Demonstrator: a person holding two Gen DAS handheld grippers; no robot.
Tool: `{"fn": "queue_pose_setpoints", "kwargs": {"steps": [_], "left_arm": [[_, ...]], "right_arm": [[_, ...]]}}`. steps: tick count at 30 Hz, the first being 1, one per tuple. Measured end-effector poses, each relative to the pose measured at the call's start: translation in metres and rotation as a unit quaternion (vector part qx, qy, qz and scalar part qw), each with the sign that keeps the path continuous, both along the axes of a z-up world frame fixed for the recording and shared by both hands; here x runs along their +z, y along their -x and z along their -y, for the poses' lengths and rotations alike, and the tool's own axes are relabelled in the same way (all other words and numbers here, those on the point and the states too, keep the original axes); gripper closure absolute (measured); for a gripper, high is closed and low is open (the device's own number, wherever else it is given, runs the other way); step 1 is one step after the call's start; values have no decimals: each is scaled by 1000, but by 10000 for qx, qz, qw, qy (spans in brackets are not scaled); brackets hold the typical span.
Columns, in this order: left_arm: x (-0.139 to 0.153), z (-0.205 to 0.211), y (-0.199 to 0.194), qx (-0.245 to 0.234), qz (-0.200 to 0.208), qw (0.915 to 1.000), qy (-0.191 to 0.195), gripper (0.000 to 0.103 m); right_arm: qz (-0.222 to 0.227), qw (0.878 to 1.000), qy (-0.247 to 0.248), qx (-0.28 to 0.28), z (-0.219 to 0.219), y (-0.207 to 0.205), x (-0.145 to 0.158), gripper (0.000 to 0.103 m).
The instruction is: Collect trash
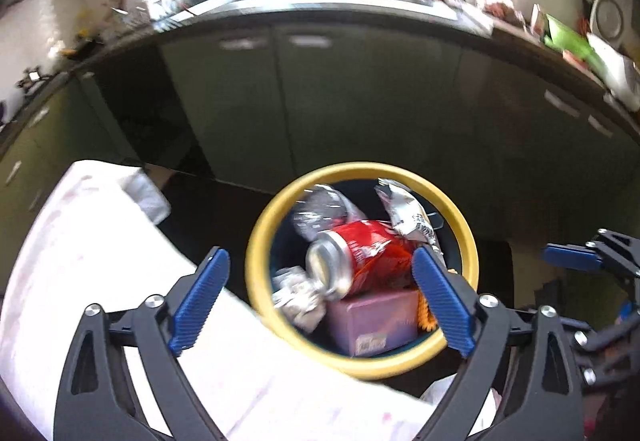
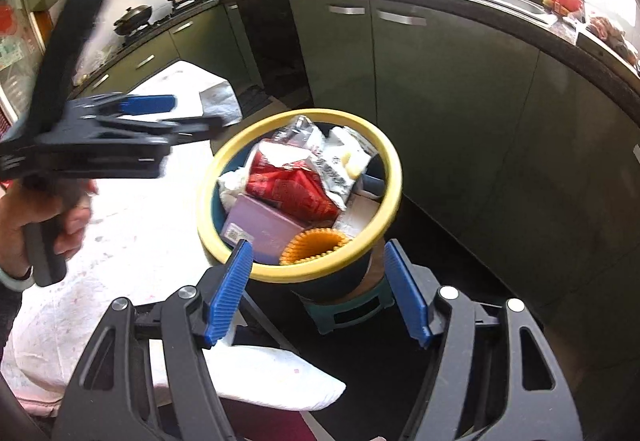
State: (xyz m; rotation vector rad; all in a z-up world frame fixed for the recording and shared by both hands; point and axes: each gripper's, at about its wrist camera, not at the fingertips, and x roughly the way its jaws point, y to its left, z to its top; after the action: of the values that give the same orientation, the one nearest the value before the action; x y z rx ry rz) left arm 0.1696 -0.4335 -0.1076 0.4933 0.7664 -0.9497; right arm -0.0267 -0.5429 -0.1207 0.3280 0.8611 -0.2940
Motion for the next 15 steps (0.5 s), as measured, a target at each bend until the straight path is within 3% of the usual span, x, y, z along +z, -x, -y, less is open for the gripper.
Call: {"fn": "queue_pose_setpoints", "kwargs": {"steps": [4,8,11,15], "left_arm": [[32,-75,14,644,94,9968,462,5],[58,-171,39,1601,400,9831,788,5],[70,-252,66,2507,869,9596,932,5],[76,-330,96,3450,1271,9260,856,5]], "right_arm": [[154,9993,35,325,-22,-8,10,31],[300,9962,132,809,-58,-19,18,26],[436,9933,241,1042,-81,-23,26,21],[690,9877,525,1301,-115,-20,42,11]]}}
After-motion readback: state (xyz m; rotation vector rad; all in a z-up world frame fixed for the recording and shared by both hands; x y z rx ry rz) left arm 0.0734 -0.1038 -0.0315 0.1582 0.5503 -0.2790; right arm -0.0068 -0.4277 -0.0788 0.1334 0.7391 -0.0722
